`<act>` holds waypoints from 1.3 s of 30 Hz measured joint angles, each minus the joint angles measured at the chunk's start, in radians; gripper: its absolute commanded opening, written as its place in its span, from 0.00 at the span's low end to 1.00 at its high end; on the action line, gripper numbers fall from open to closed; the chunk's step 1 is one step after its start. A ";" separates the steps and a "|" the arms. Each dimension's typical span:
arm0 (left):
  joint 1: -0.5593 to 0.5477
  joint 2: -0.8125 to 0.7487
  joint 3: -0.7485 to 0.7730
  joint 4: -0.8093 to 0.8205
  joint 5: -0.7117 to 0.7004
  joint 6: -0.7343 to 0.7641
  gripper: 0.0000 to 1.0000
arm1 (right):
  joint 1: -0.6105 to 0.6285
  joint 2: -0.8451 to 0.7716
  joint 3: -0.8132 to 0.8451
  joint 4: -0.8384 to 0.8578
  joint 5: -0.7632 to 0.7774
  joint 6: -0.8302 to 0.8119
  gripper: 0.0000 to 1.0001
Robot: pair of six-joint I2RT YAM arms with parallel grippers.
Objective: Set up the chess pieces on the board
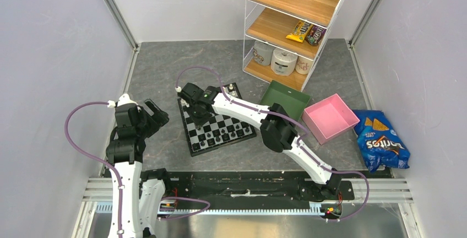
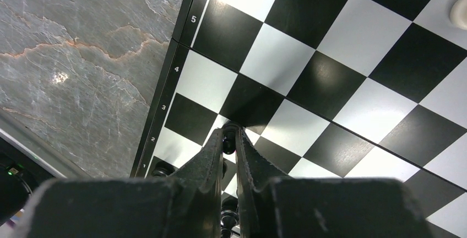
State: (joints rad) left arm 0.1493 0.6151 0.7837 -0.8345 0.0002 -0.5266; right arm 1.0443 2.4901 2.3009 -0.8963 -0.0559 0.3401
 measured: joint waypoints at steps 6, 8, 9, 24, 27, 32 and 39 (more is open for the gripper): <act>0.000 0.000 0.000 0.000 0.000 0.000 0.91 | 0.005 -0.001 -0.005 0.005 -0.016 0.000 0.15; 0.000 0.000 0.000 0.000 0.000 0.000 0.91 | 0.011 -0.005 -0.015 0.013 -0.020 0.001 0.15; 0.000 0.000 0.000 0.000 0.000 0.000 0.91 | 0.015 -0.007 -0.019 0.016 -0.023 0.001 0.16; 0.000 0.000 0.000 0.000 0.000 0.000 0.91 | 0.067 -0.055 -0.111 0.058 -0.056 0.024 0.15; 0.000 0.000 0.000 0.000 0.000 0.000 0.91 | 0.067 -0.055 -0.111 0.062 -0.060 0.027 0.16; 0.000 0.000 0.000 0.000 0.000 0.000 0.91 | 0.067 -0.055 -0.111 0.064 -0.061 0.031 0.19; 0.000 0.000 0.000 0.000 0.000 0.000 0.91 | 0.069 -0.055 -0.111 0.064 -0.061 0.035 0.30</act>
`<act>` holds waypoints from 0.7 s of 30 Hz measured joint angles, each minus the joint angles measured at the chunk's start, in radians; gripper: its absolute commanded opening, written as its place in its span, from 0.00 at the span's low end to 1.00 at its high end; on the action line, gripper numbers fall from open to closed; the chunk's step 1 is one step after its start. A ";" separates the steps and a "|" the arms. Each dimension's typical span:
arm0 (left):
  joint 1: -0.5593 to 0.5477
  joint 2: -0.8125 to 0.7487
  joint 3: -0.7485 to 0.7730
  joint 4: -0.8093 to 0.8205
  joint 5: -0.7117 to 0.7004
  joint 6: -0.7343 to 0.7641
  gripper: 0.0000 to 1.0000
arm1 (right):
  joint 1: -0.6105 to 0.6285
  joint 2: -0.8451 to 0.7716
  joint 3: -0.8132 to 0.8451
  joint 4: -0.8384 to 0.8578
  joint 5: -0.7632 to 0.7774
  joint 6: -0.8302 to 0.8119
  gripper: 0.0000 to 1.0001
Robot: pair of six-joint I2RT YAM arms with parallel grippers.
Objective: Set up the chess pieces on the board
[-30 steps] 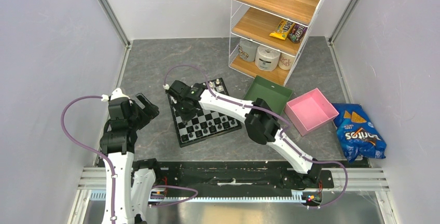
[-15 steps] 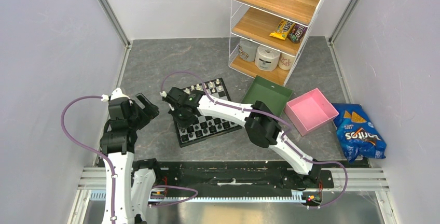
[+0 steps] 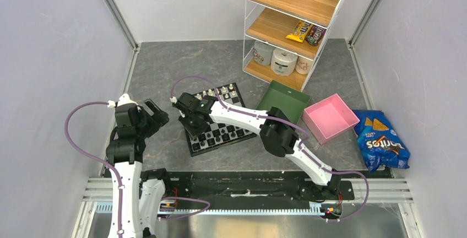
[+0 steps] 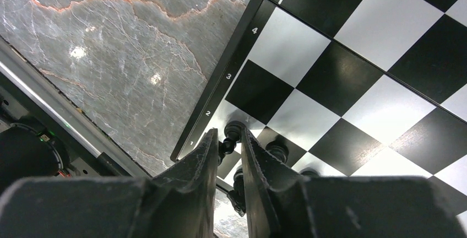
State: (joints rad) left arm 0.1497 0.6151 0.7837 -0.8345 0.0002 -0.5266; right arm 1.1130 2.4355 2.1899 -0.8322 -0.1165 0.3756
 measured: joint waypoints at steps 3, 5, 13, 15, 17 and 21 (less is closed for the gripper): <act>0.000 0.000 0.000 0.000 0.000 0.000 0.91 | 0.000 0.000 0.000 0.000 -0.003 0.000 0.31; 0.000 0.000 0.000 0.000 0.000 0.000 0.91 | 0.000 0.000 0.000 0.000 -0.003 -0.001 0.32; 0.002 -0.001 0.000 0.000 0.000 0.000 0.91 | 0.000 -0.013 0.000 0.001 -0.008 -0.001 0.35; 0.002 -0.001 0.000 0.000 0.000 0.000 0.91 | 0.000 -0.022 0.000 0.001 -0.008 -0.001 0.36; 0.002 -0.001 0.000 0.000 0.000 0.000 0.91 | -0.001 -0.032 0.000 0.001 -0.007 -0.002 0.38; 0.002 -0.001 0.000 0.000 0.000 0.000 0.91 | -0.007 -0.054 0.000 0.002 -0.006 -0.002 0.43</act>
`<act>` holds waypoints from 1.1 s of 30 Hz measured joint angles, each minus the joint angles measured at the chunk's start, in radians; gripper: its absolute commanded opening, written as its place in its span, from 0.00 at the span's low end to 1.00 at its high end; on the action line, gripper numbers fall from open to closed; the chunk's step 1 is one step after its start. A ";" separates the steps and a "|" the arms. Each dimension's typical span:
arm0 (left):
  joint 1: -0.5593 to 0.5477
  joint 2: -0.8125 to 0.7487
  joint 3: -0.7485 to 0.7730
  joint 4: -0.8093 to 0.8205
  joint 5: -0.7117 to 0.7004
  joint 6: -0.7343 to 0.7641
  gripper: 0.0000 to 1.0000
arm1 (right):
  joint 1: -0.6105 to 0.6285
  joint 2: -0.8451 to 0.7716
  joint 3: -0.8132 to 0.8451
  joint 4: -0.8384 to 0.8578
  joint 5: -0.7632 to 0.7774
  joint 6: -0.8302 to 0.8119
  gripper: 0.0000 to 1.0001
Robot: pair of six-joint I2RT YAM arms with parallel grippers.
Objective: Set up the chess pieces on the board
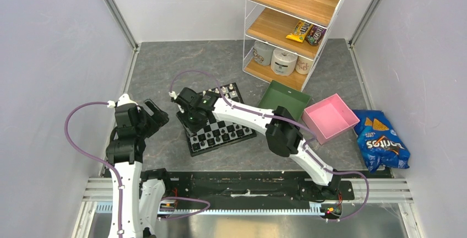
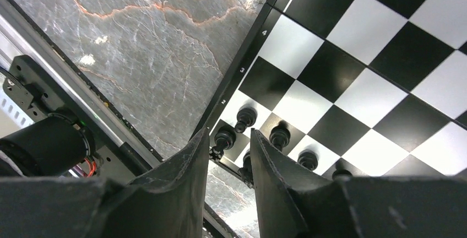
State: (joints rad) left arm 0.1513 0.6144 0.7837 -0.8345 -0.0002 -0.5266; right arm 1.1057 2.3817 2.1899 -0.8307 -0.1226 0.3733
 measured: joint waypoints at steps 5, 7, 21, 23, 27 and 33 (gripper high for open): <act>0.000 0.000 0.000 0.000 0.000 0.000 0.91 | -0.023 -0.047 -0.034 0.008 0.024 0.000 0.56; 0.000 0.000 0.000 0.000 0.000 0.000 0.91 | -0.043 -0.090 -0.076 0.010 0.040 0.000 0.64; 0.000 0.013 0.000 0.000 -0.024 -0.006 0.92 | -0.352 -0.785 -0.686 0.126 0.318 0.069 0.97; 0.000 0.031 0.000 0.000 -0.025 -0.010 0.92 | -0.407 -0.899 -0.768 0.126 0.370 0.084 0.97; 0.000 0.076 0.009 0.003 -0.022 -0.022 0.92 | -0.521 -1.060 -0.874 0.132 0.442 0.097 0.97; 0.000 0.159 0.051 0.048 0.003 -0.025 0.92 | -0.741 -1.202 -0.984 0.130 0.489 0.102 0.97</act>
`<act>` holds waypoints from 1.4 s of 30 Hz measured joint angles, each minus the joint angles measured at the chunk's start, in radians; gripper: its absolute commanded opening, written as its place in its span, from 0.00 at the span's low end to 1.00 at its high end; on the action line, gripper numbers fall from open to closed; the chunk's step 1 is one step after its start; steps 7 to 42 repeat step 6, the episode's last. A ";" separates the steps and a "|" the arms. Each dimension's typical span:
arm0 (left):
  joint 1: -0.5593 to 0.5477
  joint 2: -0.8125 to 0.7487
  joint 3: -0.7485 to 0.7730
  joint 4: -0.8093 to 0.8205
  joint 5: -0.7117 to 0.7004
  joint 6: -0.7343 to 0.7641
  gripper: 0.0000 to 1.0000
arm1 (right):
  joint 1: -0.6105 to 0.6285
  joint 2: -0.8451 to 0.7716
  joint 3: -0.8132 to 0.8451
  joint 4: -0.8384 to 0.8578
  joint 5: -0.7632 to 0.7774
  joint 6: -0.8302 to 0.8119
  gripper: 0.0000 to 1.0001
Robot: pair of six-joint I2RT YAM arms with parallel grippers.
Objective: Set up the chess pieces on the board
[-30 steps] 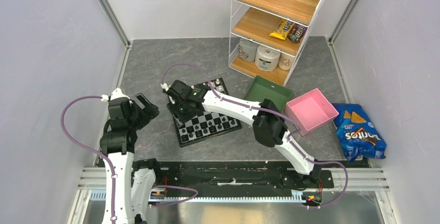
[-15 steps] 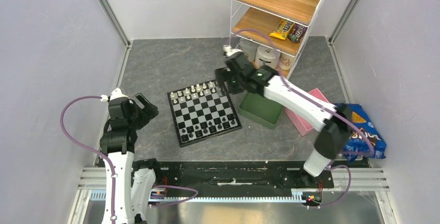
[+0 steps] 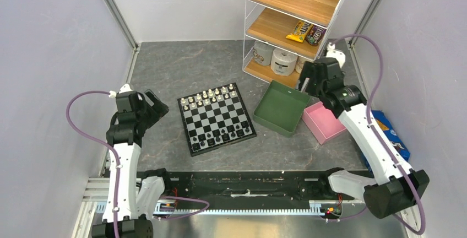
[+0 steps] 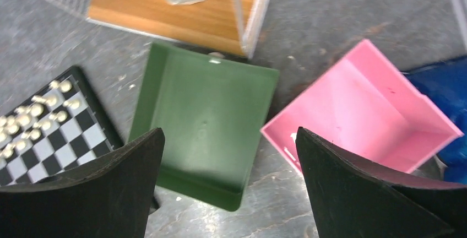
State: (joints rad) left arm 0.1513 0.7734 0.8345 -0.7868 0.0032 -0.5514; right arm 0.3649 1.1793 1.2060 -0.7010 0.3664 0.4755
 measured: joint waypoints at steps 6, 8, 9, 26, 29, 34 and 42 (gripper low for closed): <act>0.000 0.034 0.059 0.032 0.005 0.001 0.92 | -0.137 -0.058 -0.046 -0.019 -0.002 -0.010 0.97; 0.000 0.034 0.059 0.032 0.005 0.001 0.92 | -0.137 -0.058 -0.046 -0.019 -0.002 -0.010 0.97; 0.000 0.034 0.059 0.032 0.005 0.001 0.92 | -0.137 -0.058 -0.046 -0.019 -0.002 -0.010 0.97; 0.000 0.034 0.059 0.032 0.005 0.001 0.92 | -0.137 -0.058 -0.046 -0.019 -0.002 -0.010 0.97; 0.000 0.034 0.059 0.032 0.005 0.001 0.92 | -0.137 -0.058 -0.046 -0.019 -0.002 -0.010 0.97; 0.000 0.034 0.059 0.032 0.005 0.001 0.92 | -0.137 -0.058 -0.046 -0.019 -0.002 -0.010 0.97; 0.000 0.034 0.059 0.032 0.005 0.001 0.92 | -0.137 -0.058 -0.046 -0.019 -0.002 -0.010 0.97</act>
